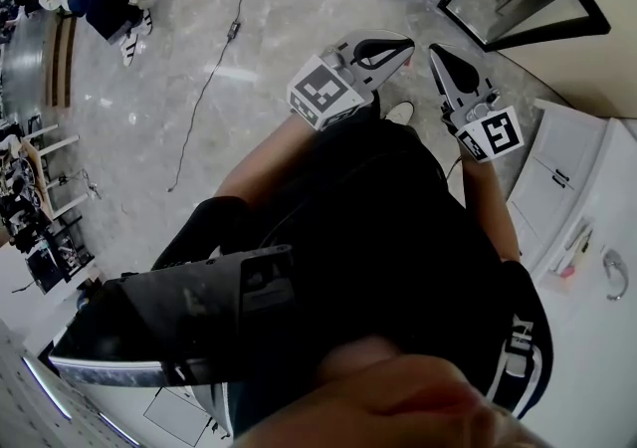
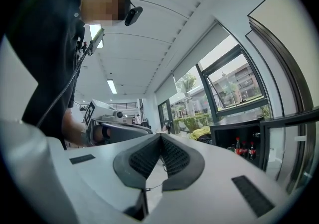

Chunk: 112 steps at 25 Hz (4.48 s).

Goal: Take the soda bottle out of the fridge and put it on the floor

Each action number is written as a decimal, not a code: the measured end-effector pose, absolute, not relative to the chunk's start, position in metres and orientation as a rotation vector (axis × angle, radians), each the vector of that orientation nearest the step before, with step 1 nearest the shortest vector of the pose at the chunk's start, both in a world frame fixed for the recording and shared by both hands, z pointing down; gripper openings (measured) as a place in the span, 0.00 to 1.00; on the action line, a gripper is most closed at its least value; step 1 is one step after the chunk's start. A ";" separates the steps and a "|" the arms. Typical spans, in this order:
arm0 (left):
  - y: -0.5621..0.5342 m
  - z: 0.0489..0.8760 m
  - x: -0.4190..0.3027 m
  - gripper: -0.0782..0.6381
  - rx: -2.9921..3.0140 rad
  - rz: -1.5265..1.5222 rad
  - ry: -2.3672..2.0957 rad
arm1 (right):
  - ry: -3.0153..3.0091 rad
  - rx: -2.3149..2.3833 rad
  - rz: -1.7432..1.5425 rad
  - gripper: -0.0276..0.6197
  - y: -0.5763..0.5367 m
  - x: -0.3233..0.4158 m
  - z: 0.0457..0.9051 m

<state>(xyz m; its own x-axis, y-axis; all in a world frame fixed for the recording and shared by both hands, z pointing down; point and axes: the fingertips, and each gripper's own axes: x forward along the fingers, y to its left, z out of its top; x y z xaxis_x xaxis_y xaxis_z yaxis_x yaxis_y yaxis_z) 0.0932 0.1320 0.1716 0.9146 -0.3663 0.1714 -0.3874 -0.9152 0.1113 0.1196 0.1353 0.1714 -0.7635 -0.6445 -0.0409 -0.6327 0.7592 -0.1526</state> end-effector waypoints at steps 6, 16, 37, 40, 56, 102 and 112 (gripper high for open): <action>0.105 0.185 0.093 0.12 2.916 0.221 -0.545 | 2.872 -1.077 -0.187 0.06 0.109 0.118 0.177; 0.013 0.198 0.088 0.12 2.923 0.206 -0.504 | 2.873 -1.171 -0.207 0.06 0.017 0.116 0.190; -0.150 0.243 0.064 0.12 2.854 0.207 -0.597 | 2.869 -1.326 -0.176 0.06 -0.182 0.130 0.233; -0.168 0.260 0.076 0.12 2.833 0.228 -0.668 | 2.884 -1.321 -0.165 0.06 -0.214 0.152 0.257; -0.286 0.409 0.127 0.12 2.717 0.111 -1.119 | 2.918 -1.287 -0.220 0.06 -0.339 0.185 0.430; -0.354 0.492 0.083 0.12 2.680 0.080 -1.164 | 2.905 -1.467 0.023 0.54 -0.429 0.147 0.466; -0.303 0.550 0.029 0.12 2.489 0.102 -1.259 | 2.964 -1.194 -0.013 0.54 -0.345 0.085 0.504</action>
